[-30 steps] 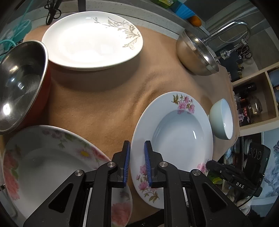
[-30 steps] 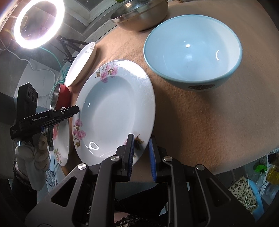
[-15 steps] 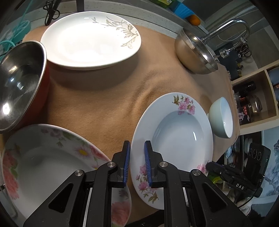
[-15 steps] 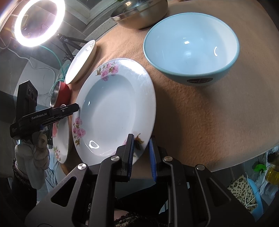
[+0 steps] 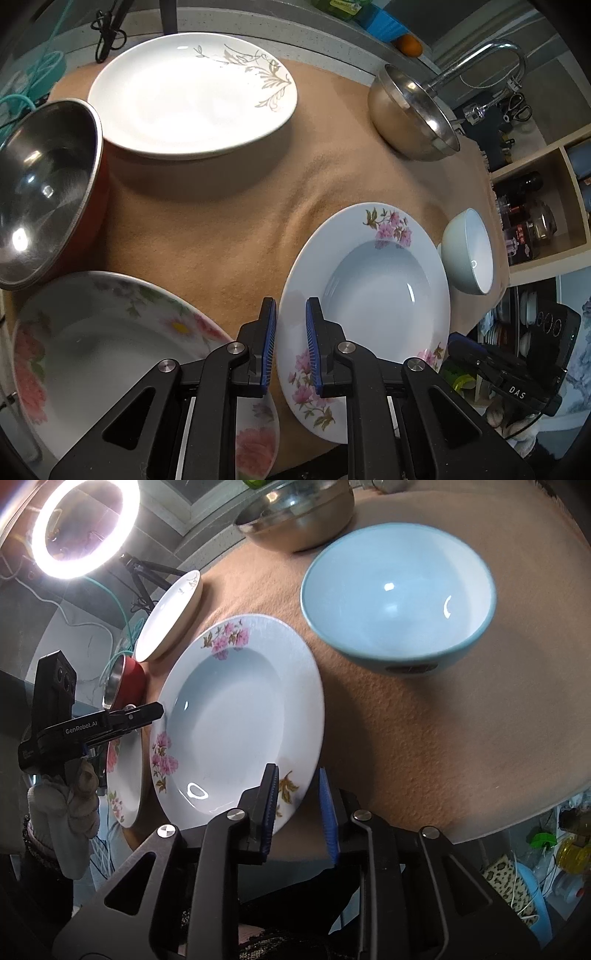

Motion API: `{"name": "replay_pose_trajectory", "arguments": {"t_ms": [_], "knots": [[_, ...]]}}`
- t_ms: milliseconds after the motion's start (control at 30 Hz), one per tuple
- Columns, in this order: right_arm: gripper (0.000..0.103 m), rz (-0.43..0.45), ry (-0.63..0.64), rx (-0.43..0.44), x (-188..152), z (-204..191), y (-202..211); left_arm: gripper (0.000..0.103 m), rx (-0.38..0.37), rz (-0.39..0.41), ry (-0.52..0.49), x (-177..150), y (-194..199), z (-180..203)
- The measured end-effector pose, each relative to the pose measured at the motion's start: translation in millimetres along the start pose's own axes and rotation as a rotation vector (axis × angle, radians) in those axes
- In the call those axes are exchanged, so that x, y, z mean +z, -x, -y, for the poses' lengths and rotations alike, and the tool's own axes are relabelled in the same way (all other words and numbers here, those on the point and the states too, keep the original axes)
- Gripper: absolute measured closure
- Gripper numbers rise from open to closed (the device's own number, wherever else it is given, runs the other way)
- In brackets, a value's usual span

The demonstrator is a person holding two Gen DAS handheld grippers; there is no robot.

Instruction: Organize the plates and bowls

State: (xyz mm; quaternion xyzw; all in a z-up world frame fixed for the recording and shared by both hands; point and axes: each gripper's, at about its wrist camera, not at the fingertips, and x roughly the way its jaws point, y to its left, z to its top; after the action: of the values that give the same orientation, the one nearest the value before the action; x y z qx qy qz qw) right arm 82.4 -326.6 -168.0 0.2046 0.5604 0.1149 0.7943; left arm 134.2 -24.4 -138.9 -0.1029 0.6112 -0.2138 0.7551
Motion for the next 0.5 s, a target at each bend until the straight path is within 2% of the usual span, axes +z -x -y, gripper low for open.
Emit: {"name": "replay_pose_trajectory", "arguments": {"t_ms": [133, 300, 400, 500], "knots": [[0.066, 0.035, 0.038, -0.023, 2, -5, 14, 0.089, -0.011, 0.028, 0.008, 2, 10, 1], [0.063, 0.07, 0.1, -0.04, 5, -19, 24, 0.089, -0.023, 0.078, 0.016, 0, 27, 3], [0.056, 0.087, 0.113, -0.028, 9, -27, 28, 0.089, -0.034, 0.107, 0.04, -4, 37, -2], [0.055, 0.096, 0.115, -0.009, 15, -33, 27, 0.089, -0.03, 0.137, 0.069, -11, 46, -8]]}}
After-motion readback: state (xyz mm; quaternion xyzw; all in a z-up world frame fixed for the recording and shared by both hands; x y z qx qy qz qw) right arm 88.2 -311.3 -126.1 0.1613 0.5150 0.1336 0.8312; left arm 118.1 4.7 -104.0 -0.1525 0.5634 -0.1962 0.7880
